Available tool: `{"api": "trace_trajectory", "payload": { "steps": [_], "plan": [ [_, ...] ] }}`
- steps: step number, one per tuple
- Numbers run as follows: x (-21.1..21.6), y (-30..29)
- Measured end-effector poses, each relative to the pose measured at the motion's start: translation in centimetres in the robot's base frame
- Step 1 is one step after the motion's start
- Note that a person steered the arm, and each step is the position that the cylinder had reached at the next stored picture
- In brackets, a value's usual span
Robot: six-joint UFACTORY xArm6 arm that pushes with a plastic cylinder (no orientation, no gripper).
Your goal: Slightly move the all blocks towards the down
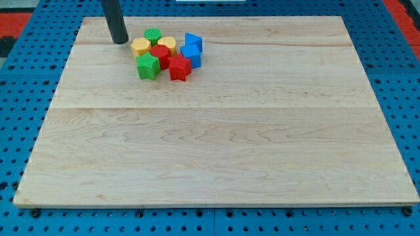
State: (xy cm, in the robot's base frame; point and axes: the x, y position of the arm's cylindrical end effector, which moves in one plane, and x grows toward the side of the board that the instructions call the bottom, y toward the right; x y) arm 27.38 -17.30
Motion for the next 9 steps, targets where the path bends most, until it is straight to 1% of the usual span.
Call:
{"api": "trace_trajectory", "payload": {
  "steps": [1, 2, 3, 4, 5, 6, 7, 8, 9],
  "plan": [
    [0.2, 2.6],
    [-1.4, -0.6],
    [-1.4, -2.0],
    [-1.0, -0.5],
    [1.2, 2.2],
    [1.8, -0.2],
    [-0.3, -1.4],
    [-1.5, 0.6],
    [-1.5, 0.6]
  ]
}}
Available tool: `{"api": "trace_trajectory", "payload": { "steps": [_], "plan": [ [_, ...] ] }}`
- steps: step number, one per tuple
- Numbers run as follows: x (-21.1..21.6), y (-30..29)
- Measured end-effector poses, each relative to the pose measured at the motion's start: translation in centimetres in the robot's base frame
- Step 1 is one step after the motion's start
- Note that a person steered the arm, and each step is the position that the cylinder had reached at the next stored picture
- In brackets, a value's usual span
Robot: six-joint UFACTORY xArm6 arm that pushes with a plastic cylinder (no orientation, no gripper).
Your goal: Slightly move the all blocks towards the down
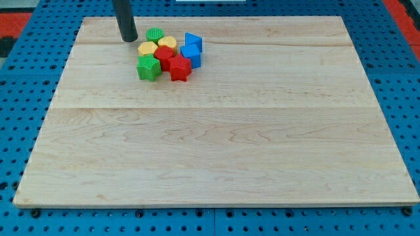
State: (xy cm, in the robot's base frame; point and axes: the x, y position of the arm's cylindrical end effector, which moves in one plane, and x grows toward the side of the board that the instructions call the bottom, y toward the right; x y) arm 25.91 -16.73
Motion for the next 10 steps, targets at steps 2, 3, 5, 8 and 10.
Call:
{"api": "trace_trajectory", "payload": {
  "steps": [2, 3, 5, 8, 10],
  "plan": [
    [-3.8, 1.4],
    [-5.5, 4.8],
    [-1.5, 5.8],
    [0.3, 17.9],
    [-0.7, 14.3]
  ]
}}
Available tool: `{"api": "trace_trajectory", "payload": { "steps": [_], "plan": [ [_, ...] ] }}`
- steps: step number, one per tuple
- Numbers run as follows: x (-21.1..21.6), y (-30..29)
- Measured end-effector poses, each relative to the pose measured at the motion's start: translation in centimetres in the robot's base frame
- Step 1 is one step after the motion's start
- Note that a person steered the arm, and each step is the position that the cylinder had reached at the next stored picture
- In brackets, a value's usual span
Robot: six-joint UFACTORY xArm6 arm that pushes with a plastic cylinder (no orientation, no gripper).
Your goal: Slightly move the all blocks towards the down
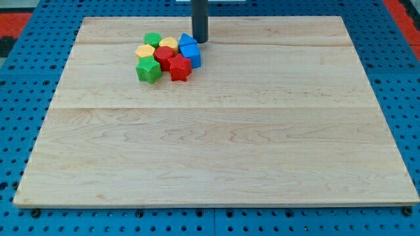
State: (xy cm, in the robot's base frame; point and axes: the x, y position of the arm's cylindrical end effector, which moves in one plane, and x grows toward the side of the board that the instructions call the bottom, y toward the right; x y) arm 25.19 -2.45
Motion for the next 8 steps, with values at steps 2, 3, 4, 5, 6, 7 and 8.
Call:
{"api": "trace_trajectory", "payload": {
  "steps": [2, 3, 4, 5, 6, 7, 8],
  "plan": [
    [0.7, -5.4],
    [1.6, -5.3],
    [2.5, -5.3],
    [1.3, -4.0],
    [-3.7, -5.3],
    [-3.1, -13.0],
    [-1.2, -11.9]
  ]
}}
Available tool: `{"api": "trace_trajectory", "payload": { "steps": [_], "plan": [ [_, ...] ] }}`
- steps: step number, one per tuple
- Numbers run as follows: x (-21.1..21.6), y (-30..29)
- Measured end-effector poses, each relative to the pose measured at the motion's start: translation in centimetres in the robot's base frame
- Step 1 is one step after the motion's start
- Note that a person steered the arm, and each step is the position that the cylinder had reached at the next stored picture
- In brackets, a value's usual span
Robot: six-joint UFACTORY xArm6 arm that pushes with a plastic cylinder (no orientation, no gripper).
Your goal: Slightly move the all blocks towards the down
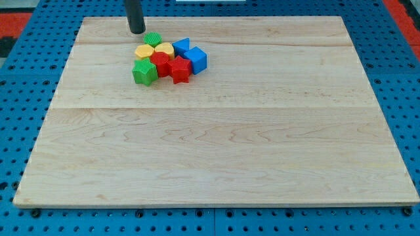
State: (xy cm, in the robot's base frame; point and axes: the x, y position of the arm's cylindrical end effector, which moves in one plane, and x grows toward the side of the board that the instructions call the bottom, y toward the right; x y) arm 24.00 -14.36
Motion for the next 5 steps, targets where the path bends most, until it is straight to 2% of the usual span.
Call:
{"api": "trace_trajectory", "payload": {
  "steps": [1, 2, 3, 4, 5],
  "plan": [
    [1.0, 6.4],
    [-1.0, 7.2],
    [-1.9, 0.0],
    [0.9, 0.5],
    [1.2, 4.3]
  ]
}}
